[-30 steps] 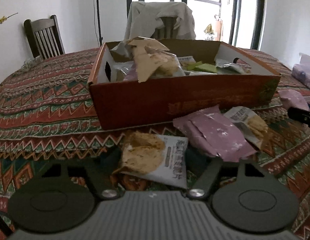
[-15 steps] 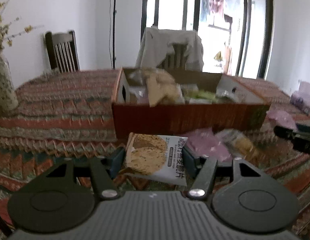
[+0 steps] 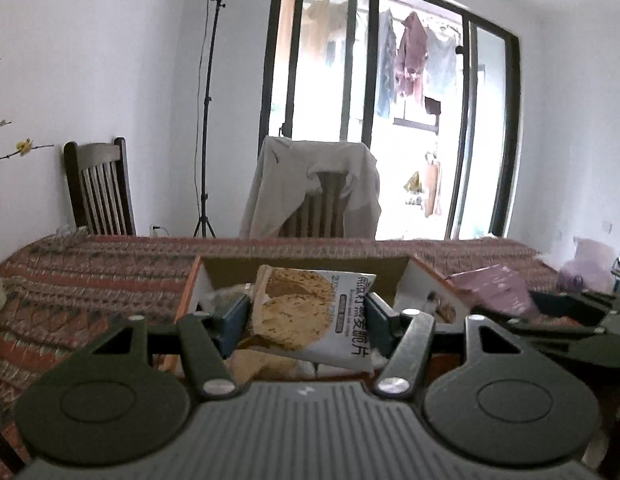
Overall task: Organize snacks
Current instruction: 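Carry both held packets into the cardboard box and open both grippers, then move both open grippers back to the remaining packets, then grasp a white printed cracker packet with the right gripper, then grasp a pink packet with the left gripper, then carry both held packets into the cardboard box and open both grippers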
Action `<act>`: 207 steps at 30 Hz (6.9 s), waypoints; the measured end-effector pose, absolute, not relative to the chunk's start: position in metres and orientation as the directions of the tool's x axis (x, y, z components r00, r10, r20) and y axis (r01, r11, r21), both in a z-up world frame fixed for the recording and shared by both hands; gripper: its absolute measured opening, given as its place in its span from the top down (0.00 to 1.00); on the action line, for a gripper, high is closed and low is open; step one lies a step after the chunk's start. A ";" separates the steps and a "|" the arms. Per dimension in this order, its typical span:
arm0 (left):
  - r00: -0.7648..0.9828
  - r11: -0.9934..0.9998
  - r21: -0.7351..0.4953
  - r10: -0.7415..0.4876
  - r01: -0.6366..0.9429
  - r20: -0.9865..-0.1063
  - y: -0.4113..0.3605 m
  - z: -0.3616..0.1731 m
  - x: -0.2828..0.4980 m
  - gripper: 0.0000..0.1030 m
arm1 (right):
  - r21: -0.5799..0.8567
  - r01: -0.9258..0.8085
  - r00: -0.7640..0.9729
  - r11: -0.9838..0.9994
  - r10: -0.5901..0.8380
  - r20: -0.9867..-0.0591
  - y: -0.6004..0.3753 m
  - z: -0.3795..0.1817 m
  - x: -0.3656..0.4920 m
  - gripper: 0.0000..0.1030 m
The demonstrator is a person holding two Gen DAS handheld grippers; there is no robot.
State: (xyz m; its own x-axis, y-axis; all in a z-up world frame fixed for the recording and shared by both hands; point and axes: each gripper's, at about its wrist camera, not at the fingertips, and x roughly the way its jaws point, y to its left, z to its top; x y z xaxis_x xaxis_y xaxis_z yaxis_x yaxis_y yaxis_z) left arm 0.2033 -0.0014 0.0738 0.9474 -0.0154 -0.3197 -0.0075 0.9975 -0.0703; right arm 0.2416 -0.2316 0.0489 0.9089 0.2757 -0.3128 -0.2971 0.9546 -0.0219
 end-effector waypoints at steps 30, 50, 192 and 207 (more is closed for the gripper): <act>0.981 0.988 -0.136 0.044 -0.071 -0.189 0.004 0.047 0.247 0.00 | 0.032 -0.252 0.927 0.967 0.251 -0.281 -0.216 0.018 0.294 0.08; 0.982 0.968 -0.212 0.098 -0.132 -0.161 0.004 0.055 0.238 0.00 | 0.030 -0.230 0.936 0.973 0.230 -0.266 -0.216 0.020 0.291 0.00; 0.699 0.981 -0.020 0.122 -0.191 -0.705 -0.051 -0.027 0.238 0.05 | 0.158 -0.211 0.861 0.965 0.260 -0.438 -0.279 -0.016 0.226 0.61; 0.754 0.988 -0.045 0.081 -0.145 -0.652 -0.054 -0.020 0.213 0.39 | 0.161 -0.216 0.863 0.963 0.265 -0.430 -0.279 -0.015 0.225 0.61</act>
State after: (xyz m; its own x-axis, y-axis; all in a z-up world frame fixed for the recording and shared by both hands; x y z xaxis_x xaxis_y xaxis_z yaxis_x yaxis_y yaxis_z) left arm 0.2130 -0.0538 -0.0204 0.7543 0.0809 -0.6516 -0.1446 0.9885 -0.0446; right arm 0.2245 -0.2789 -0.0150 0.8629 0.2651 -0.4303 -0.2158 0.9631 0.1606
